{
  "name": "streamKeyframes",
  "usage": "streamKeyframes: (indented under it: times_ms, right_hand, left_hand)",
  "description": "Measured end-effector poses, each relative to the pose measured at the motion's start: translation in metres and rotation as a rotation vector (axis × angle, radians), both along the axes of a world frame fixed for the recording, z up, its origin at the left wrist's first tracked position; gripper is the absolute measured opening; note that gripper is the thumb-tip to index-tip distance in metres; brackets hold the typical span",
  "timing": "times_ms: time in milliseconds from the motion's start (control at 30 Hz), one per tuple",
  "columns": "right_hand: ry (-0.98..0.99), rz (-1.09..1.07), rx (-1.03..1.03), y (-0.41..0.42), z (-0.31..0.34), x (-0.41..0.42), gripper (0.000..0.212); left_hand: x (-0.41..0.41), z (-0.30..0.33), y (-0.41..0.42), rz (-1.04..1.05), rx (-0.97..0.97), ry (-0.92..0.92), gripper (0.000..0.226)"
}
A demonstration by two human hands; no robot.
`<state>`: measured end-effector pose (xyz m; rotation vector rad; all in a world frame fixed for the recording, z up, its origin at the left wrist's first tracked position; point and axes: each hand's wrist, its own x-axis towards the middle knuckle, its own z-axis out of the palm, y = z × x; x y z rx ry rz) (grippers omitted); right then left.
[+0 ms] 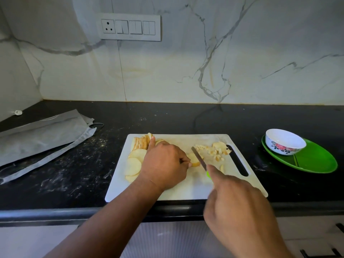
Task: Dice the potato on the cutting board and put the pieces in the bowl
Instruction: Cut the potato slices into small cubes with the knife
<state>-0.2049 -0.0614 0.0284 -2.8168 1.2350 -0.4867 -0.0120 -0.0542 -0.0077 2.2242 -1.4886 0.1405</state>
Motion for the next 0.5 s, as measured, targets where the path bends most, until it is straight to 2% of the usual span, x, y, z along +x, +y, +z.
streamKeyframes:
  times_ms: [167,267,400,500]
  right_hand:
    - [-0.004,-0.009,0.074,-0.006,-0.02,0.023,0.066]
    - [0.006,0.035,0.121,0.003,-0.027,0.002,0.071]
    - [0.123,0.055,0.251,0.016,-0.008,-0.024,0.072]
    - [0.072,0.035,0.172,0.015,0.002,-0.019,0.069]
  left_hand:
    - [-0.001,0.0,0.0,0.003,-0.002,-0.007,0.022]
    - [0.002,-0.001,-0.002,0.001,0.006,0.004,0.022]
    - [0.005,-0.002,-0.003,-0.01,-0.013,0.02,0.02]
    - [0.005,-0.003,-0.003,0.0,-0.056,0.061,0.016]
